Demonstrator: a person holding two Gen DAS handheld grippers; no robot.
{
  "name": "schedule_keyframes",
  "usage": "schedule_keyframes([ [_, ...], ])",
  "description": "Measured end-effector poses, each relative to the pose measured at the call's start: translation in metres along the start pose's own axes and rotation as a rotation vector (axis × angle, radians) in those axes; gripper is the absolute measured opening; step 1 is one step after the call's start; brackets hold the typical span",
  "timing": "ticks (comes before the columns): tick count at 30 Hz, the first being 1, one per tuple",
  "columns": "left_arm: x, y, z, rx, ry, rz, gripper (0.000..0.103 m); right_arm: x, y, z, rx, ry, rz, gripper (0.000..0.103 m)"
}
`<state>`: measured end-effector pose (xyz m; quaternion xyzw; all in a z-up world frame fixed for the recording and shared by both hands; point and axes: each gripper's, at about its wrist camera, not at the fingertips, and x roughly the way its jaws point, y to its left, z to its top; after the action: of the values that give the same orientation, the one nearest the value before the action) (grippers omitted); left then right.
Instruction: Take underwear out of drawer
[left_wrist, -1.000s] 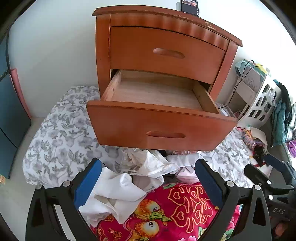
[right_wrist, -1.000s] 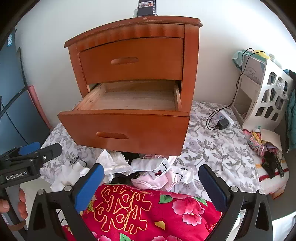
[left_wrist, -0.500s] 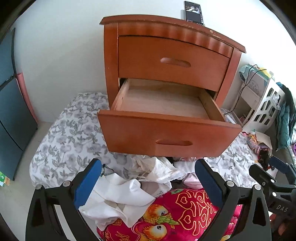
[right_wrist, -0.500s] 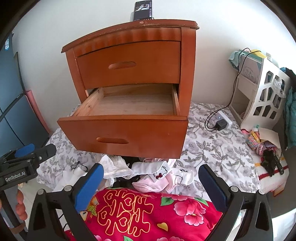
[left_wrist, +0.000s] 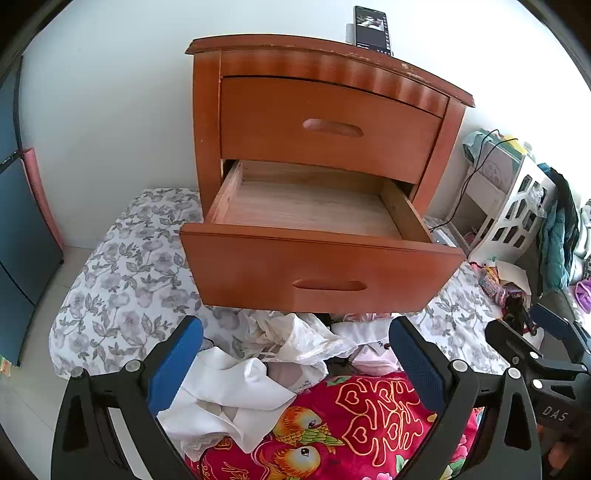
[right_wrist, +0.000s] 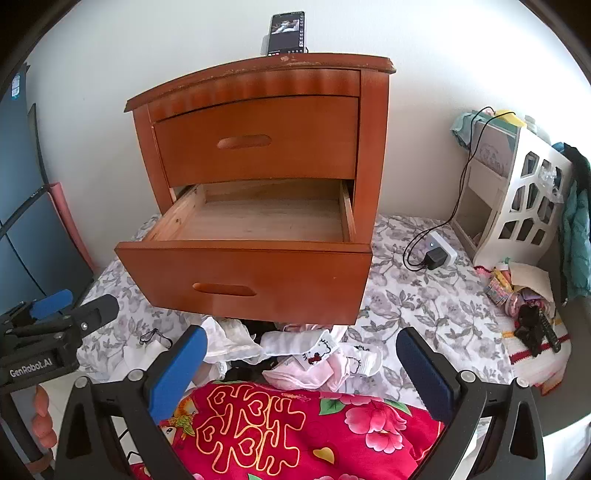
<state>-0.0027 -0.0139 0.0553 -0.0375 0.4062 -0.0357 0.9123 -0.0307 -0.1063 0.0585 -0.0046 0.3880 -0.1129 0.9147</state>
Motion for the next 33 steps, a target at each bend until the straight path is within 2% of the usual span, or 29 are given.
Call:
schedule_keyframes([
  [17,-0.006,0.006,0.002,-0.004,-0.011,0.046,0.101,-0.008,0.001,0.000,0.003,-0.020,0.005,0.103],
  [33,-0.005,0.002,0.001,0.009,0.009,0.030,0.101,-0.013,-0.010,-0.003,0.038,-0.036,0.004,0.103],
])
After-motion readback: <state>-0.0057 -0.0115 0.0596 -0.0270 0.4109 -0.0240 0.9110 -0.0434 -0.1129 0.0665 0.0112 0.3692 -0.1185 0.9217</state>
